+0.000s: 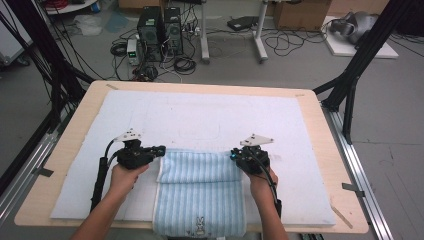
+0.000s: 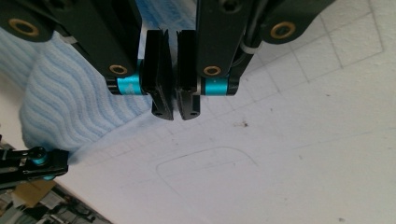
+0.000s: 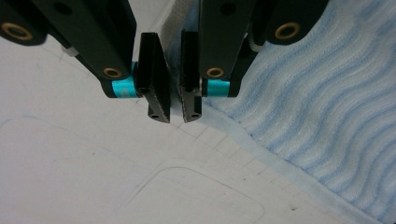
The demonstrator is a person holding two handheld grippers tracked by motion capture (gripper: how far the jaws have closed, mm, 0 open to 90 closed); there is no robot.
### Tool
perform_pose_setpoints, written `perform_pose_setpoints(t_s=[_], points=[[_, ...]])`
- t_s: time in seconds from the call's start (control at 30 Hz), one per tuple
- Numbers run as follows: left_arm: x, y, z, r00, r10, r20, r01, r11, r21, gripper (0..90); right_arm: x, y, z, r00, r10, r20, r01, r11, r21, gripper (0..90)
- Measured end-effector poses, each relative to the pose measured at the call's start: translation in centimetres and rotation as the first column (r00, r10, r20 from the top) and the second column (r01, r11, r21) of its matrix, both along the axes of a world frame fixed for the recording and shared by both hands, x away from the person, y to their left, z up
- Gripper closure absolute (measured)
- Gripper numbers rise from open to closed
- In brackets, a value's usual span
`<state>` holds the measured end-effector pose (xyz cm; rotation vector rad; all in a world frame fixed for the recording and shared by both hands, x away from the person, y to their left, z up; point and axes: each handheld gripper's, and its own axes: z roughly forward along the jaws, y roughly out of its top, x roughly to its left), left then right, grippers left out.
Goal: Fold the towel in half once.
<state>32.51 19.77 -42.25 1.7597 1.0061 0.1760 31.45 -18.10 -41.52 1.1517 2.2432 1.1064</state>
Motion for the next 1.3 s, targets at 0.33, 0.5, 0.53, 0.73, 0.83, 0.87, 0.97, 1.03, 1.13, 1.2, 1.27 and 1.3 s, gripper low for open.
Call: perform_pose_setpoints(t_s=[0.33, 0.5, 0.53, 0.73, 0.83, 0.87, 0.97, 1.03, 1.13, 1.2, 1.27, 1.3], points=[[-2.4, 0.7, 0.7, 0.9969, -0.073, 0.029, 0.075, 0.9953, -0.061, 84.7, -3.5, -1.1, 0.6, 0.9981, 0.04, 0.048, -0.043, 0.997, 0.064, 81.8], [-4.0, 0.9, -0.3, 0.9947, -0.102, 0.012, 0.102, 0.9936, -0.049, 84.6, -5.1, -1.3, 0.2, 0.9975, 0.059, 0.039, -0.062, 0.995, 0.073, 81.4], [-4.2, 0.9, -0.5, 0.9949, -0.101, 0.008, 0.101, 0.9937, -0.049, 84.6, -5.3, -1.2, -0.1, 0.9975, 0.064, 0.032, -0.066, 0.996, 0.06, 81.4], [-5.2, 0.6, -1.5, 0.9901, -0.136, -0.034, 0.136, 0.9907, 0.003, 84.5, -6.2, -1.3, -1.2, 0.9974, 0.071, -0.007, -0.071, 0.996, 0.054, 81.1], [-5.5, 0.4, -1.8, 0.9876, -0.15, -0.045, 0.152, 0.9882, 0.022, 84.2, -6.8, -1.2, -1.7, 0.9965, 0.079, -0.026, -0.078, 0.997, 0.029, 80.2], [-5.5, 0.4, -1.9, 0.988, -0.148, -0.046, 0.149, 0.9885, 0.025, 83.6, -7.0, -1.2, -1.9, 0.9962, 0.081, -0.034, -0.08, 0.997, 0.018, 78.9], [-5.3, 0.4, -2.0, 0.9938, -0.096, -0.057, 0.097, 0.995, 0.025, 64.6, -7.2, -1.3, -1.9, 0.9965, 0.076, -0.034, -0.076, 0.997, 0.012, 71.9], [-4.9, 0.7, -1.9, 0.9974, -0.051, -0.051, 0.052, 0.9986, 0.013, 52.4, -7.1, -1.6, -1.6, 0.9985, 0.048, -0.026, -0.046, 0.997, 0.058, 64.3], [-4.0, 1.2, -1.5, 0.999, 0.0, -0.044, 0.001, 1.0, 0.004, 45.2, -6.4, -2.0, -0.9, 1.0, 0.003, -0.002, -0.003, 0.995, 0.1, 57.8], [-3.3, 1.4, -1.3, 0.9991, 0.025, -0.033, -0.025, 0.9996, 0.012, 43.8, -5.7, -2.0, -0.6, 0.9999, -0.012, 0.005, 0.011, 0.996, 0.093, 56.3], [-2.6, 1.5, -1.3, 0.9983, 0.053, -0.026, -0.053, 0.9986, 0.005, 42.6, -4.9, -1.9, -0.4, 0.9996, -0.027, 0.01, 0.026, 0.996, 0.09, 55.0], [-2.1, 1.5, -1.4, 0.9978, 0.058, -0.03, -0.058, 0.9982, 0.014, 41.9, -4.5, -1.9, -0.3, 0.9994, -0.033, 0.006, 0.032, 0.996, 0.085, 54.2]])
